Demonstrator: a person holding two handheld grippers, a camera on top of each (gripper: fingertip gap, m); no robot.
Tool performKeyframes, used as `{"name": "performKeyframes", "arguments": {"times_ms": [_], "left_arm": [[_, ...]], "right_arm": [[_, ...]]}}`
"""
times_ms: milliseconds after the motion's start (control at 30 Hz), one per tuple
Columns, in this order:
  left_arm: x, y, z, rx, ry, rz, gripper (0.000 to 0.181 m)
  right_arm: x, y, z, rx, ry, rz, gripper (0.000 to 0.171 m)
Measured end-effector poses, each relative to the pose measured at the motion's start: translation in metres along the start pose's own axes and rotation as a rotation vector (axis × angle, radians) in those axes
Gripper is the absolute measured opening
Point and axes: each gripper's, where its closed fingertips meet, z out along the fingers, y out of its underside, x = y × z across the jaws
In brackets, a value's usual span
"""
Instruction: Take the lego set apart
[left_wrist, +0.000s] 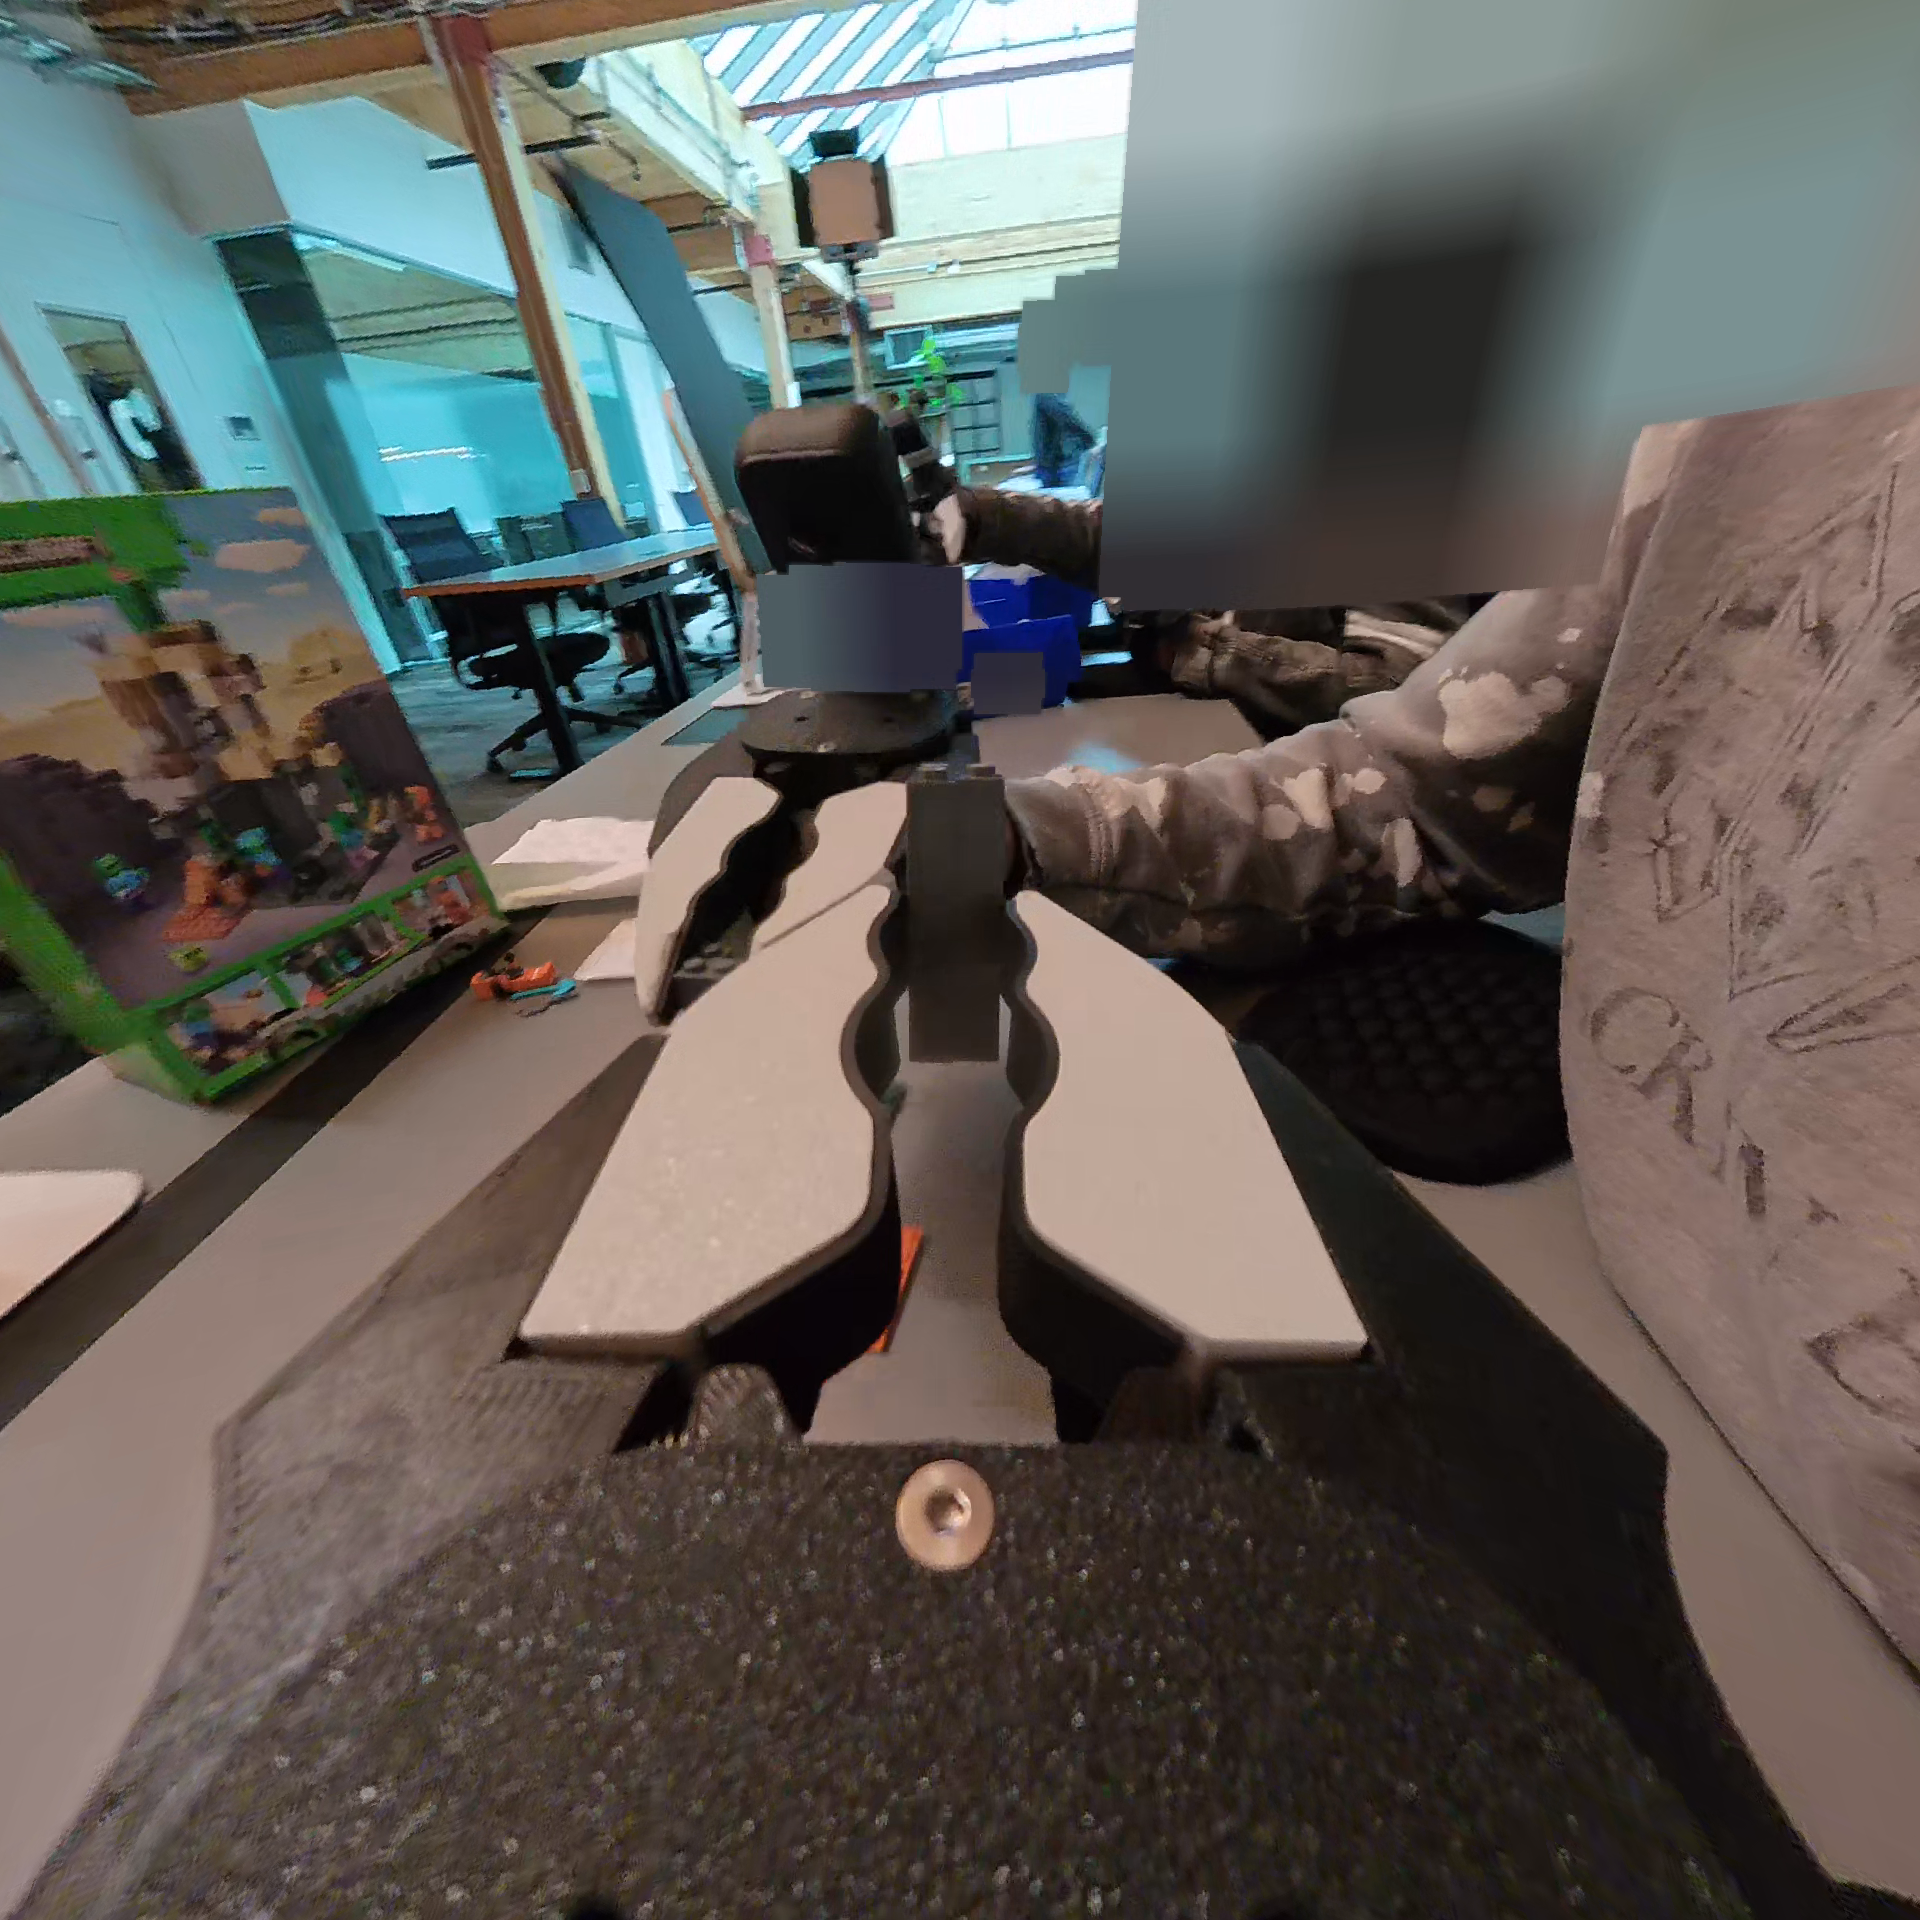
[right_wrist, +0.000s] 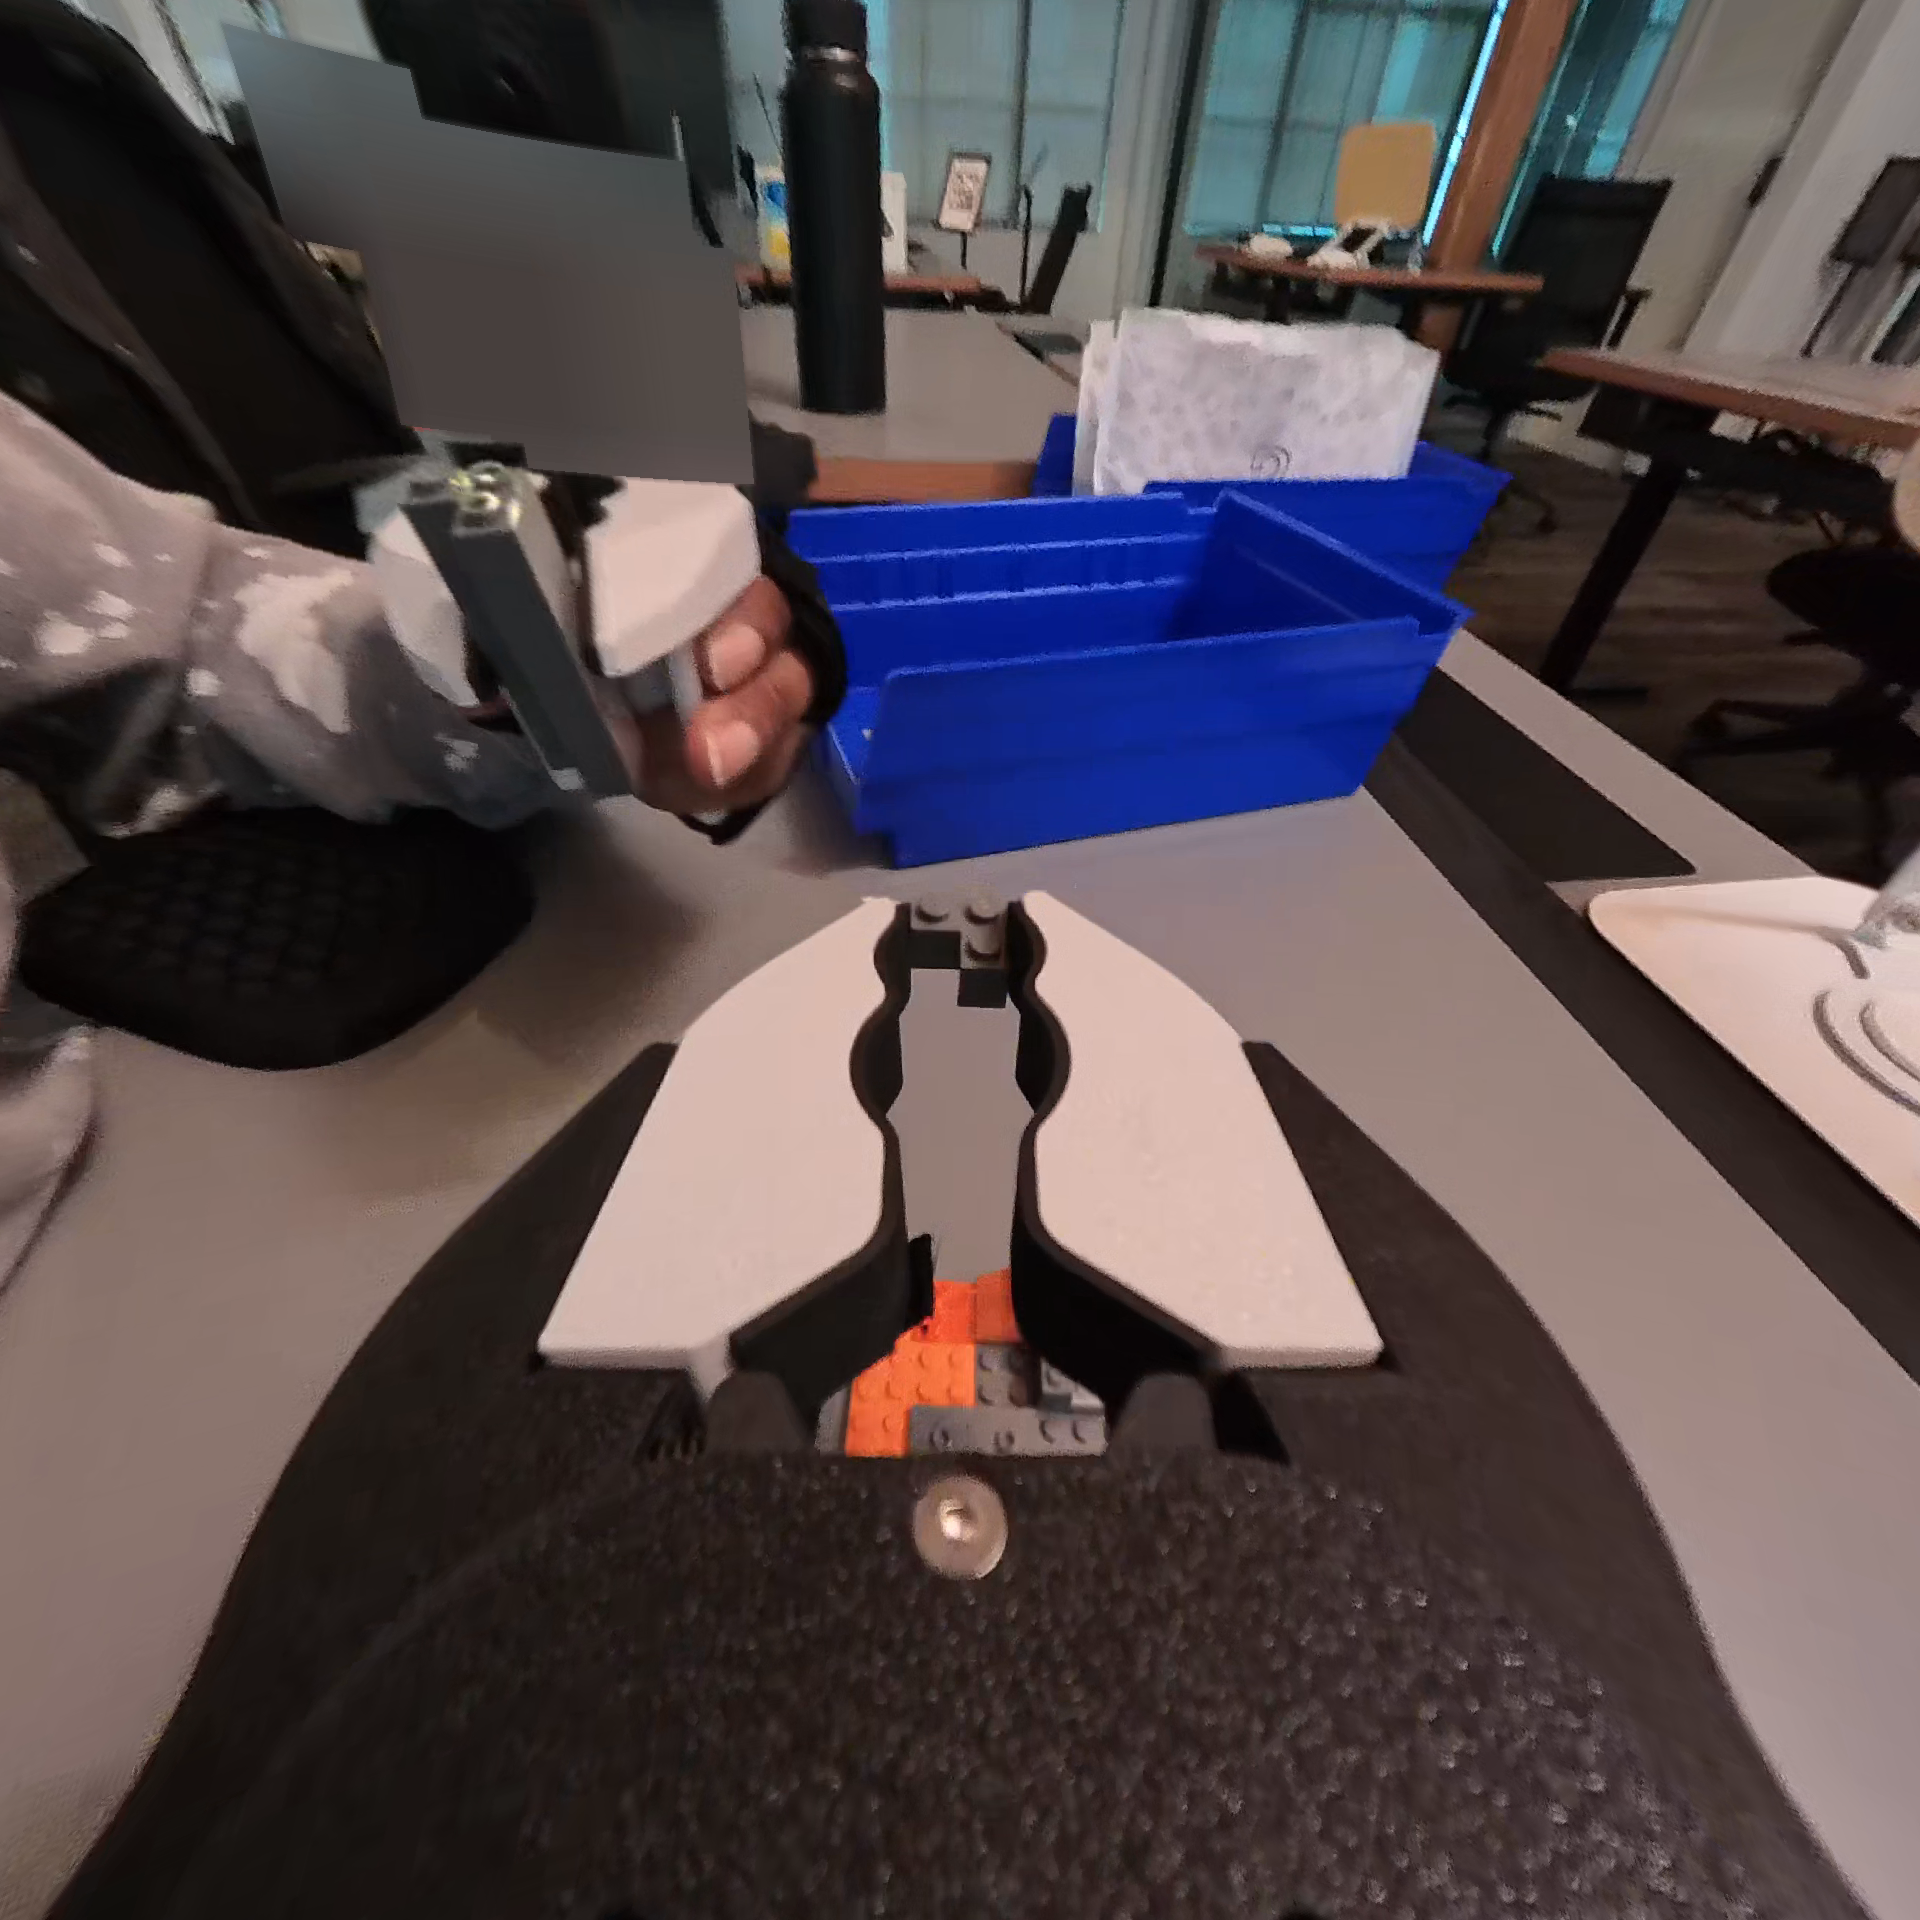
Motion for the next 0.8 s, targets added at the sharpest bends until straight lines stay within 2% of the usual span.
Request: {"name": "performKeyframes", "arguments": {"times_ms": [267,400,500,600,800], "left_arm": [[-0.041,0.013,-0.064,-0.131,-0.393,-0.020,0.017],[-0.072,0.023,-0.102,-0.228,-0.634,0.019,0.017],[-0.082,0.036,-0.122,-0.282,-0.712,0.003,0.017],[-0.086,0.048,-0.129,-0.304,-0.720,-0.095,0.017],[-0.088,0.055,-0.126,-0.326,-0.720,-0.078,0.017]], "right_arm": [[0.011,-0.007,0.089,-0.188,-0.005,-0.054,0.017],[0.001,-0.016,0.124,-0.203,-0.004,-0.080,0.017],[-0.010,-0.011,0.131,-0.206,0.020,-0.095,0.017],[-0.019,0.006,0.127,-0.263,0.066,-0.176,0.017],[-0.062,0.068,0.117,-0.492,-0.039,-0.233,0.018]]}}
